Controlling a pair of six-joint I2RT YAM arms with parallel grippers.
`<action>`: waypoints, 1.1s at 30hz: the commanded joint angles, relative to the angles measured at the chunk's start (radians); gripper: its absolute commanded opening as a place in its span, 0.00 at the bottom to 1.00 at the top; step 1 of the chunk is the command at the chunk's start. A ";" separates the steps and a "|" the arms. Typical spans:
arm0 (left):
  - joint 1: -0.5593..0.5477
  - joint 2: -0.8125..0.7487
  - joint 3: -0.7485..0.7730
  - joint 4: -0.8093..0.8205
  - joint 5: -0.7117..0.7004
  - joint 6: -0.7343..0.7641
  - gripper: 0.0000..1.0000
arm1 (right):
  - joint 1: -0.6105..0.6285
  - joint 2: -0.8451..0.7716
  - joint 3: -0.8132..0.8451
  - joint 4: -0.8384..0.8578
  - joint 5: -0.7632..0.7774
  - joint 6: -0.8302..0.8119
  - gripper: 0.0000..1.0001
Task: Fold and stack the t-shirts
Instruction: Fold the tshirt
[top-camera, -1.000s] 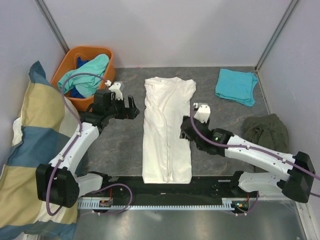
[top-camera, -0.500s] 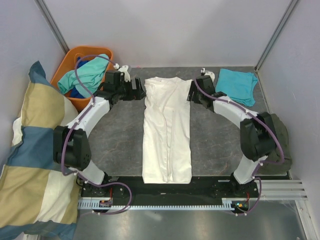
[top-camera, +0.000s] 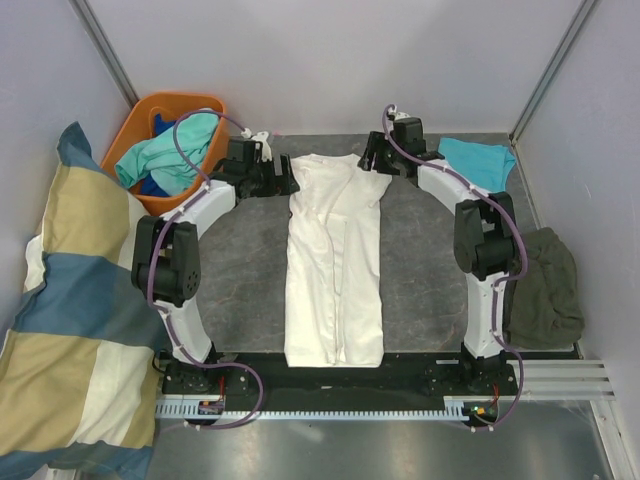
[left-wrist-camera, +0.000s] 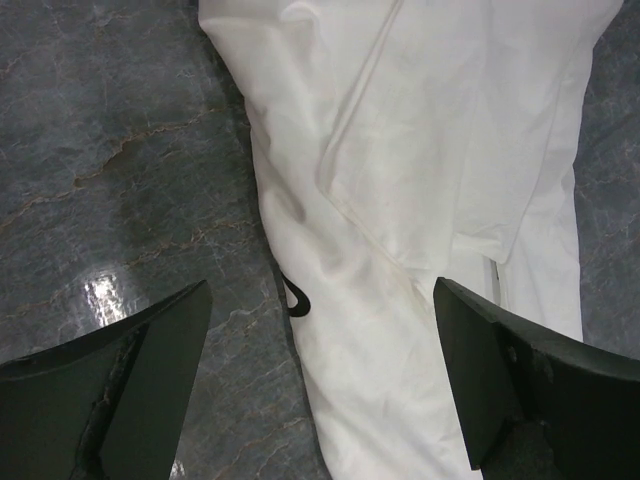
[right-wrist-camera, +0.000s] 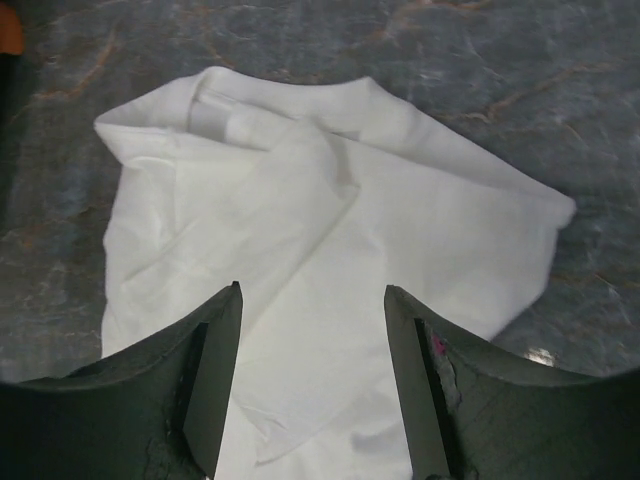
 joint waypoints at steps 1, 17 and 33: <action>-0.002 0.046 0.054 0.114 0.032 -0.048 1.00 | 0.009 0.073 0.145 0.004 -0.187 -0.048 0.66; 0.093 0.068 0.031 0.183 -0.009 -0.126 1.00 | 0.193 0.281 0.445 -0.237 -0.205 -0.219 0.63; 0.225 0.036 -0.021 0.238 0.084 -0.194 1.00 | 0.281 0.330 0.434 -0.258 -0.085 -0.281 0.62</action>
